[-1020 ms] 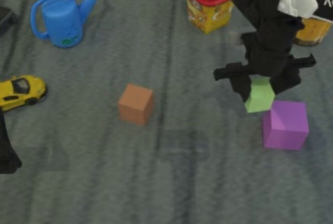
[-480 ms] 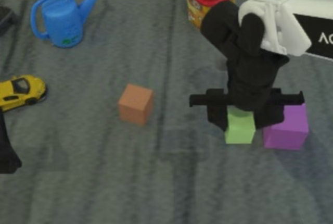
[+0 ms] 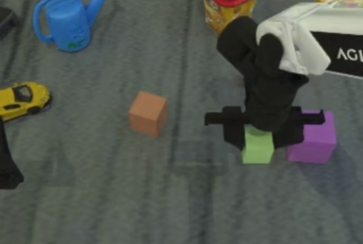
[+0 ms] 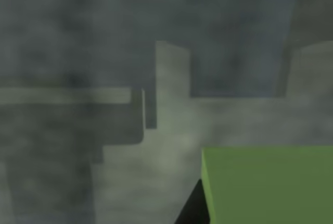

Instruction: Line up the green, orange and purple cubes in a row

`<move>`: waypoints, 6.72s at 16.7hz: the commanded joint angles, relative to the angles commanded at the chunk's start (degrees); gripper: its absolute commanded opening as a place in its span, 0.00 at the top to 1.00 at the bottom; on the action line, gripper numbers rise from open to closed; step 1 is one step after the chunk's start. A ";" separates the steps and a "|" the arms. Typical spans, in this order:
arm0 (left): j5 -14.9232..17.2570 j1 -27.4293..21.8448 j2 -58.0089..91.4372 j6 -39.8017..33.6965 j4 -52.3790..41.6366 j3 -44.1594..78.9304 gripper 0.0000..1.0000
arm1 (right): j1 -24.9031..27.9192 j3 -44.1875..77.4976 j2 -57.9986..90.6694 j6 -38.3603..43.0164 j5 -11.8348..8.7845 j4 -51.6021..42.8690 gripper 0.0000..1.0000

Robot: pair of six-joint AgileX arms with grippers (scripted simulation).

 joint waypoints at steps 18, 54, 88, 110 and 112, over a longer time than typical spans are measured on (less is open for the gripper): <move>0.00 0.00 0.00 0.00 0.00 0.00 0.00 | 0.46 -5.14 3.19 0.08 0.08 8.27 0.32; 0.16 -5.38 21.52 -1.42 -13.29 21.08 0.00 | 1.57 -13.01 -22.47 -6.74 -0.47 5.17 0.00; 0.28 -27.25 136.20 -6.69 -59.56 106.31 0.00 | -33.91 -80.99 -114.68 -35.65 -1.02 54.93 0.00; 0.31 -27.31 138.08 -6.72 -54.63 102.72 1.00 | -33.91 -80.99 -114.68 -35.65 -1.02 54.93 0.00; 0.31 -27.31 138.08 -6.72 -54.63 102.72 1.00 | -33.91 -80.99 -114.68 -35.65 -1.02 54.93 0.00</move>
